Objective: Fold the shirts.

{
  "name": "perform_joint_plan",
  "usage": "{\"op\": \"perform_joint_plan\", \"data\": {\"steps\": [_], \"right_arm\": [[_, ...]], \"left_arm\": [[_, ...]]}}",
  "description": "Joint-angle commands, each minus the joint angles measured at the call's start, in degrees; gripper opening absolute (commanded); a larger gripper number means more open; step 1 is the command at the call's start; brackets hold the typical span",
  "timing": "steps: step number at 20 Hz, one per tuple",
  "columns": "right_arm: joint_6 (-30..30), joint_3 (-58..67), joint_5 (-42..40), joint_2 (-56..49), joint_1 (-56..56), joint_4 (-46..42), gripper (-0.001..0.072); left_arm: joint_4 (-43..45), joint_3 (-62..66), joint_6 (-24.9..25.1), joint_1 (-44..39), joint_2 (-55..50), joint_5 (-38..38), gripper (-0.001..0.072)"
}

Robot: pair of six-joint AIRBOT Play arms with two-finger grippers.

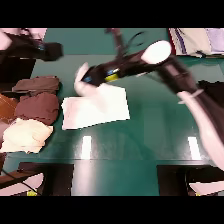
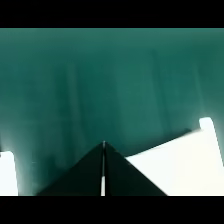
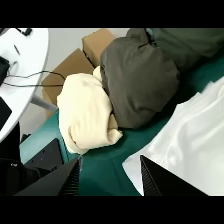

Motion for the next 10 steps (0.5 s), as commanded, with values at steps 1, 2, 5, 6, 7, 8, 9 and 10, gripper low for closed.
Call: {"op": "perform_joint_plan", "data": {"steps": [1,2,5,6,7,8,9,10], "right_arm": [[-1.5,7.0,1.0,-9.3,6.1,0.3,0.0451],[-1.0,9.1,5.1,-10.5,5.3,-0.1,0.0448],[0.1,7.5,13.1,-8.9,0.5,-4.9,0.0445],[0.7,4.3,13.9,-7.0,-1.9,-7.7,0.0445],[1.6,0.7,14.2,-5.0,-4.6,-9.6,0.0445],[2.7,-4.0,14.0,-2.6,-7.6,-10.9,0.0444],[3.6,-8.6,13.7,-0.3,-10.8,-11.8,0.0445],[4.5,-13.7,13.3,2.0,-14.2,-12.6,0.0445]], "left_arm": [[2.1,0.0,0.3,5.1,5.0,-2.3,0.0025],[2.2,0.0,0.3,5.3,5.1,-3.2,0.0025],[2.3,0.0,0.3,5.3,5.1,-5.2,0.0025],[2.3,0.0,0.3,5.3,5.1,-5.6,0.0025],[2.3,0.0,0.3,5.3,5.1,-5.9,0.0025],[2.3,0.0,0.4,5.3,5.1,-6.1,0.0025],[2.3,0.0,0.4,5.3,5.1,-6.2,0.0024],[2.3,0.0,0.4,5.3,5.1,-6.2,0.0025]]}}
